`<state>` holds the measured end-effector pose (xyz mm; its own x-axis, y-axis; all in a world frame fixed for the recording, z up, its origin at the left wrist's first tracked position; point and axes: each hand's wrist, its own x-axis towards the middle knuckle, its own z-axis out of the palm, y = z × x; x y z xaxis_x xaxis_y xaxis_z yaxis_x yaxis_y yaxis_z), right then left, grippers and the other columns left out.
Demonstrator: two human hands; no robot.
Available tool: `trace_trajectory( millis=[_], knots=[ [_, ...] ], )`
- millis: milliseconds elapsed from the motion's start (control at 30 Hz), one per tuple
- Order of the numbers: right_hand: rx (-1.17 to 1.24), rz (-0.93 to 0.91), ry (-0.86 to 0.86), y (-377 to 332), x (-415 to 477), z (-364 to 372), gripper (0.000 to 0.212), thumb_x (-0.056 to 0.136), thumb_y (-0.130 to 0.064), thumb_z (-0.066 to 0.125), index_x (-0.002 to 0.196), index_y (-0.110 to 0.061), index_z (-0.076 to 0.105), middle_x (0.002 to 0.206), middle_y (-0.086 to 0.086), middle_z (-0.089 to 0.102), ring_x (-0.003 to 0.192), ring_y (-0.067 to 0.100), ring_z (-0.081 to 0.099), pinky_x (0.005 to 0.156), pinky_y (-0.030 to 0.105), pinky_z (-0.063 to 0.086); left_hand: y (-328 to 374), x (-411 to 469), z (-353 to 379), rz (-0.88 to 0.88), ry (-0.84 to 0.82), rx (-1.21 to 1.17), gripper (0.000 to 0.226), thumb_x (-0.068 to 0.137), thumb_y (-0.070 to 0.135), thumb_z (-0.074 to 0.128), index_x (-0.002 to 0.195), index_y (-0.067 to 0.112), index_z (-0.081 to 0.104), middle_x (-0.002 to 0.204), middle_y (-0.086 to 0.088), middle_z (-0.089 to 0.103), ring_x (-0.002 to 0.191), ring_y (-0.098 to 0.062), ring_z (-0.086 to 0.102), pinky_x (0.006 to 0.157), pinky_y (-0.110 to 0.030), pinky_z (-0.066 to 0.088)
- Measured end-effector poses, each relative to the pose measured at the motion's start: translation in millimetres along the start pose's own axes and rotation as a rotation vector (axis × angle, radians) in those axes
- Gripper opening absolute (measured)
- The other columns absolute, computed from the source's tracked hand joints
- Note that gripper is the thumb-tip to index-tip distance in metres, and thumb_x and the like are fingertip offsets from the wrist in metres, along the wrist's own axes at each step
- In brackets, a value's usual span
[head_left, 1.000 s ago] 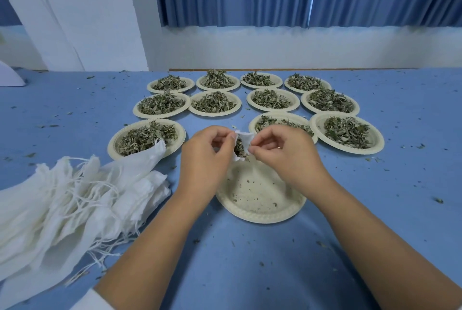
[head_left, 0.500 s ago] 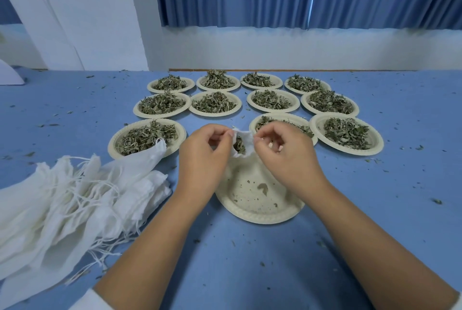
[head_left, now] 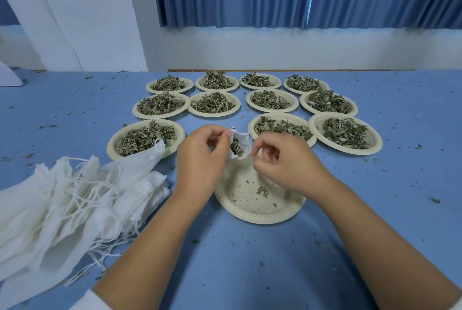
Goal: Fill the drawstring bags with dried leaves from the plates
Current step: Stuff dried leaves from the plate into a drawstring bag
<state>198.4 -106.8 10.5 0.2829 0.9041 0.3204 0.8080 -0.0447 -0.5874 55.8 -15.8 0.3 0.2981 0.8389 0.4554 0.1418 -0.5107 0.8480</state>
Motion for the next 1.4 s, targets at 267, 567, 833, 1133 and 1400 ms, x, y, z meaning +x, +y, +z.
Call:
trace_trajectory(
  millis=[267, 567, 833, 1133, 1400],
  knots=[
    [-0.132, 0.109, -0.522, 10, -5, -10, 0.022, 0.081, -0.016, 0.074, 0.101, -0.027, 0.072, 0.091, -0.007, 0.067, 0.078, 0.007, 0.066, 0.077, 0.025, 0.055, 0, -1, 1, -0.009, -0.010, 0.019, 0.010, 0.092, 0.017, 0.066, 0.084, 0.021, 0.071, 0.072, 0.017, 0.066, 0.069, 0.011, 0.059, 0.065, -0.003, 0.041],
    [-0.139, 0.145, -0.479, 1, -6, -1, 0.014, 0.077, -0.009, 0.068, 0.074, -0.021, 0.073, 0.060, -0.012, 0.068, 0.061, 0.007, 0.067, 0.060, 0.024, 0.056, 0, -1, 0, -0.006, -0.018, 0.038, 0.010, 0.092, 0.017, 0.066, 0.084, 0.021, 0.071, 0.072, 0.017, 0.066, 0.070, 0.011, 0.059, 0.065, -0.002, 0.041],
    [0.145, 0.089, 0.006, -2, 0, -1, 0.011, 0.076, -0.008, 0.073, 0.074, -0.019, 0.076, 0.054, -0.017, 0.063, 0.051, -0.006, 0.054, 0.056, 0.006, 0.041, 1, -2, 1, -0.004, -0.029, 0.045, 0.011, 0.091, 0.017, 0.066, 0.083, 0.022, 0.072, 0.072, 0.018, 0.067, 0.072, 0.010, 0.060, 0.065, -0.003, 0.042],
    [0.074, -0.049, 0.264, -9, 9, 21, 0.004, 0.080, -0.013, 0.076, 0.084, -0.014, 0.076, 0.079, -0.001, 0.066, 0.072, 0.009, 0.058, 0.072, 0.021, 0.045, 3, -7, 6, 0.022, -0.085, 0.048, 0.010, 0.091, 0.017, 0.066, 0.086, 0.020, 0.074, 0.076, 0.011, 0.072, 0.074, 0.002, 0.064, 0.070, -0.014, 0.049],
    [0.118, -0.015, 0.259, 2, 9, 5, 0.032, 0.083, -0.006, 0.063, 0.106, -0.027, 0.070, 0.092, -0.010, 0.053, 0.079, 0.000, 0.051, 0.071, 0.007, 0.038, 4, -2, -1, 0.017, -0.059, 0.034, 0.010, 0.093, 0.018, 0.065, 0.087, 0.022, 0.072, 0.077, 0.014, 0.070, 0.072, 0.004, 0.062, 0.067, -0.008, 0.045]
  ],
)
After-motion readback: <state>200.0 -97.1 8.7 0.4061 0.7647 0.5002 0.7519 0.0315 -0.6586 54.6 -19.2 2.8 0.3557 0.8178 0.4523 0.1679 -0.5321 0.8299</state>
